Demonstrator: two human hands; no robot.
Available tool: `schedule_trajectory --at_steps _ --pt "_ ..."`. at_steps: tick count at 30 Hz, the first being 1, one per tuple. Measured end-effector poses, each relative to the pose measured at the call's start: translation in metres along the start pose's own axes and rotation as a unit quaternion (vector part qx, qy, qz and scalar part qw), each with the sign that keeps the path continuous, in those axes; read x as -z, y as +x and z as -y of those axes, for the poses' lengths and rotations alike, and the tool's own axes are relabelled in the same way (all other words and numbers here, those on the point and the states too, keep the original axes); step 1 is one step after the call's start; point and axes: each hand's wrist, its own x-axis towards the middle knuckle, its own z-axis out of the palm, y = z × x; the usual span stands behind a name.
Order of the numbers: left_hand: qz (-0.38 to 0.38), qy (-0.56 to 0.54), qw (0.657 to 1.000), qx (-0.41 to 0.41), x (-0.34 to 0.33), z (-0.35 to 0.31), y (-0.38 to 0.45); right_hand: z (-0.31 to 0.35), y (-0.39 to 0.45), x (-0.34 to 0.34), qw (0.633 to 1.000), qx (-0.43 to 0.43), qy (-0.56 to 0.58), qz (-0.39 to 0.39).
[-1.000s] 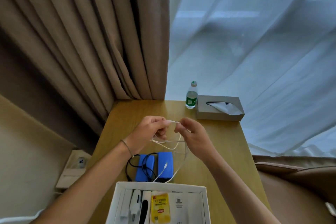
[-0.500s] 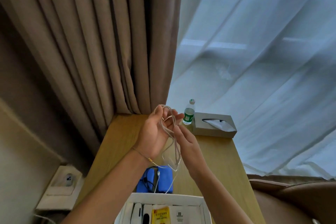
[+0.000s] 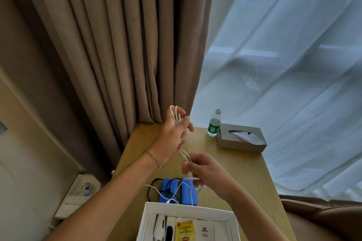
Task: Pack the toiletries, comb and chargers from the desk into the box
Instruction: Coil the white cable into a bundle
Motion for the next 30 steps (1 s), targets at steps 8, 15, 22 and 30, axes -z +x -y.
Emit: schedule_trajectory --at_steps 8,15,22,30 --pt "0.133 0.355 0.924 -0.042 0.021 0.006 -0.017 0.017 -0.007 0.024 0.991 -0.053 -0.095 0.076" --pt "0.288 0.582 0.759 0.055 0.023 0.001 -0.023 0.026 -0.003 0.025 0.978 -0.054 -0.174 0.101" --pt "0.221 0.538 0.81 0.077 0.035 0.024 -0.038 0.018 -0.011 0.057 0.994 -0.015 -0.067 0.082" --pt "-0.072 0.036 0.991 0.108 0.005 0.048 -0.05 -0.003 0.002 0.018 0.994 0.002 0.097 -0.041"
